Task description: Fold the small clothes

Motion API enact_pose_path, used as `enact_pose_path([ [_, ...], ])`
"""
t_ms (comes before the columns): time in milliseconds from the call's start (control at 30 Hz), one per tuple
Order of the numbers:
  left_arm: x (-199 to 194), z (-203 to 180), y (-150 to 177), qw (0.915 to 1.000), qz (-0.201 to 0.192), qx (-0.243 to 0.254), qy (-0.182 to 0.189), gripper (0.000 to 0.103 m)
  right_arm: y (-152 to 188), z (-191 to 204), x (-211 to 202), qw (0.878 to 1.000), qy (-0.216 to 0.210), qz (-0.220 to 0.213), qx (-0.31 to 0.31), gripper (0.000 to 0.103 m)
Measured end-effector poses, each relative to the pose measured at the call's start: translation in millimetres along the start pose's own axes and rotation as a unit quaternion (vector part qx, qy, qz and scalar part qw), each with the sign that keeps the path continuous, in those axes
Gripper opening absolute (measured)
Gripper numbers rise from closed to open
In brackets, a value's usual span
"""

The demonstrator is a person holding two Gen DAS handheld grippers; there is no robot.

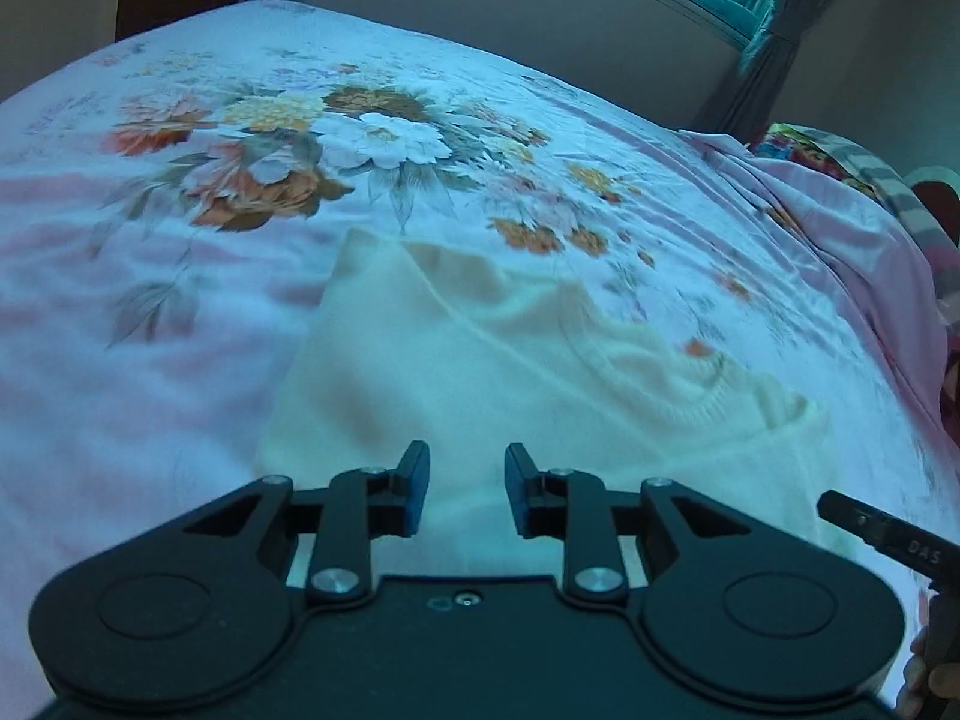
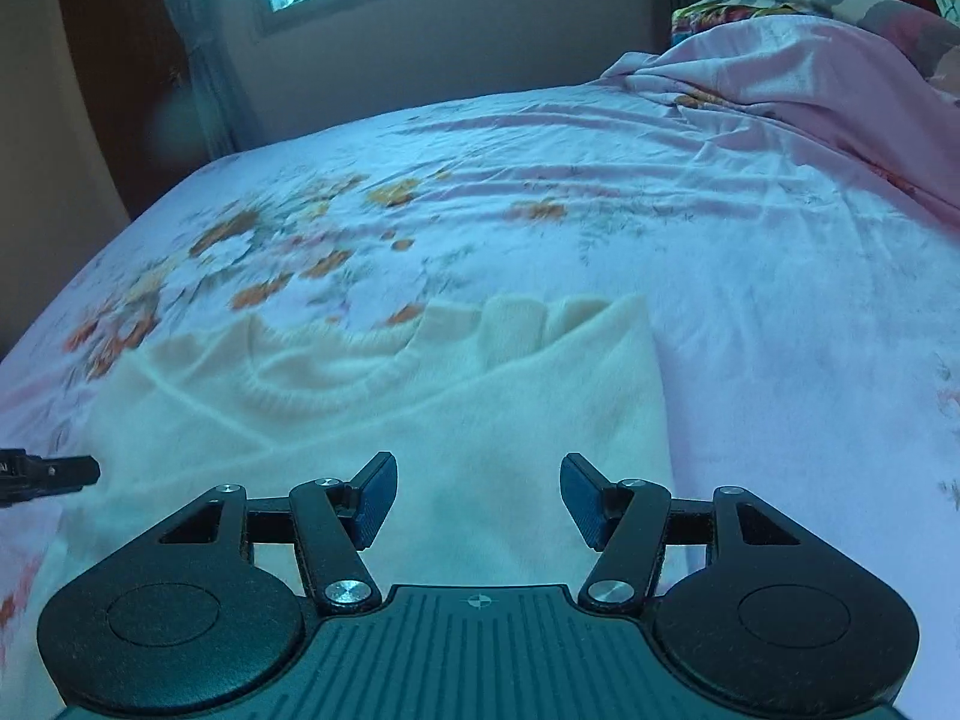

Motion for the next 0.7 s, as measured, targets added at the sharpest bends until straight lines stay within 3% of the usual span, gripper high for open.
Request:
enact_pose_path([
  [167, 48, 0, -21, 0.9999, 0.017, 0.000, 0.003, 0.025, -17, 3, 31, 1.000, 0.005, -0.001, -0.018, 0.060],
  [267, 72, 14, -36, 0.9997, 0.018, -0.017, -0.009, 0.016, -21, 1, 55, 1.000, 0.008, 0.005, -0.025, 0.060],
  [333, 81, 24, -45, 0.9992, 0.014, -0.015, -0.034, 0.003, -18, -10, 80, 0.997, 0.052, 0.029, -0.042, 0.060],
  [433, 82, 46, -48, 0.9985, 0.012, -0.049, -0.022, 0.004, -16, -27, 85, 0.998, 0.049, 0.022, -0.025, 0.059],
  [533, 70, 45, -48, 0.9981, 0.004, -0.057, -0.023, 0.003, -21, -26, 76, 0.998, 0.049, 0.018, -0.018, 0.060],
  [600, 63, 24, -53, 0.9995, -0.018, -0.004, -0.024, 0.017, -30, -20, 65, 0.999, 0.042, -0.017, -0.030, 0.060],
  [700, 79, 8, -61, 0.9998, -0.007, 0.006, -0.017, 0.019, -40, -20, 77, 0.999, 0.047, -0.011, -0.023, 0.060],
])
Point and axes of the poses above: each gripper's, at about its wrist camera, not at the fingertips, and x roughly the way its jaws point, z to its left, y to its underside, the point moved 3 cm from there along x, roughly the way its jaws point, and after that the axes turned 1 degree about -z, right-handed, at the moved point
